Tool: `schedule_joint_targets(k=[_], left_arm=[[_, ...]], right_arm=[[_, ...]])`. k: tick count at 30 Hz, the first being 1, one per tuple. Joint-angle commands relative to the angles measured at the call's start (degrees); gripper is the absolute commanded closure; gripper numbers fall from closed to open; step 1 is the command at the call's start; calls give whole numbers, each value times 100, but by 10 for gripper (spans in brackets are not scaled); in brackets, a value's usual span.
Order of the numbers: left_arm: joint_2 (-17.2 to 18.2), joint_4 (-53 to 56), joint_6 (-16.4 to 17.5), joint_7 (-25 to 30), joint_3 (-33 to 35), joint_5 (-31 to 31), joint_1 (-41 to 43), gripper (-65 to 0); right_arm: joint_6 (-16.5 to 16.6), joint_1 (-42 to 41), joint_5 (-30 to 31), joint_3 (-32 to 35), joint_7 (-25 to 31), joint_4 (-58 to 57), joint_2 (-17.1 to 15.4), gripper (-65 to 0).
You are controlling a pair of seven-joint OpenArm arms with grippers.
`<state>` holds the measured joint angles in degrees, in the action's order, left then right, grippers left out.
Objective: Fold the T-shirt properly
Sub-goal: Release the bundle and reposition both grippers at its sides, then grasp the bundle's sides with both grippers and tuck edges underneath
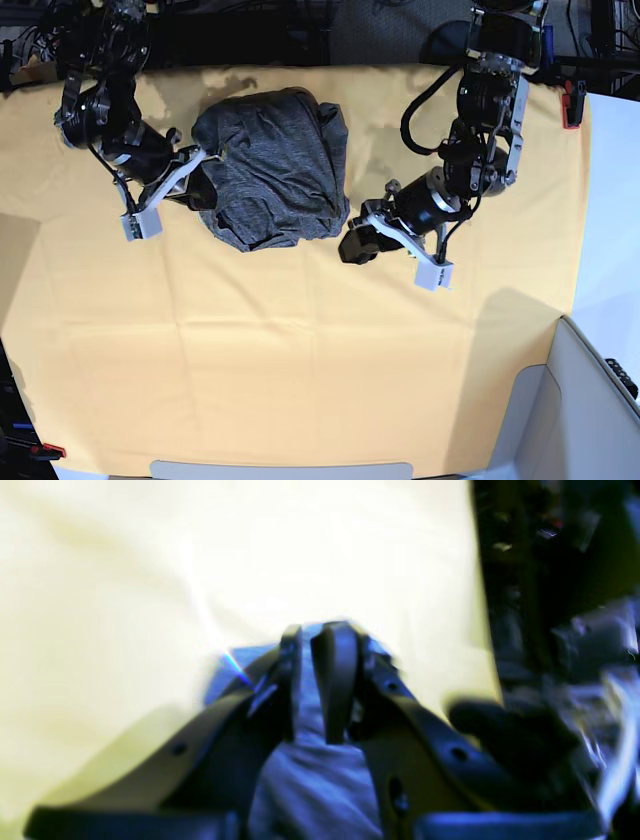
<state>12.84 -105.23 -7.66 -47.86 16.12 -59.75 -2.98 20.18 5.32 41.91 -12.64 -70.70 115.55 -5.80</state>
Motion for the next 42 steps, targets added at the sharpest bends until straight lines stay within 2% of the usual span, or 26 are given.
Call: schedule_joint_targets(k=[1,7,13,18,21,29,42], left_arm=[[30,-198,14,-19,1,-25,109,-69],[-75,-330,41,-1267,1,-25,672,-69],[-453,-312,23,-1408,10,-25,857,-69],[-770,-321,14,-1856,1,-8,857,-69],[-770,-321,14,-1918,-16,-17,857,-69],[-761,-303,14,-1935,1,10,962,-69],[-761,268,32,-1900,10,10,936,-69]], right_arm=[[34,-167,68,-23,103,89,-39,-2],[34,-405,59,-358,76,-280,-48,-1],[69,-422,103,-331,94,-1388,-22,0],[69,-431,218,-331,67,-1467,92,0],[61,-334,736,-340,67,-1493,75,0],[34,96,2591,-322,6,-1423,-101,0],[43,967,2811,-314,-152,-904,-101,-1]])
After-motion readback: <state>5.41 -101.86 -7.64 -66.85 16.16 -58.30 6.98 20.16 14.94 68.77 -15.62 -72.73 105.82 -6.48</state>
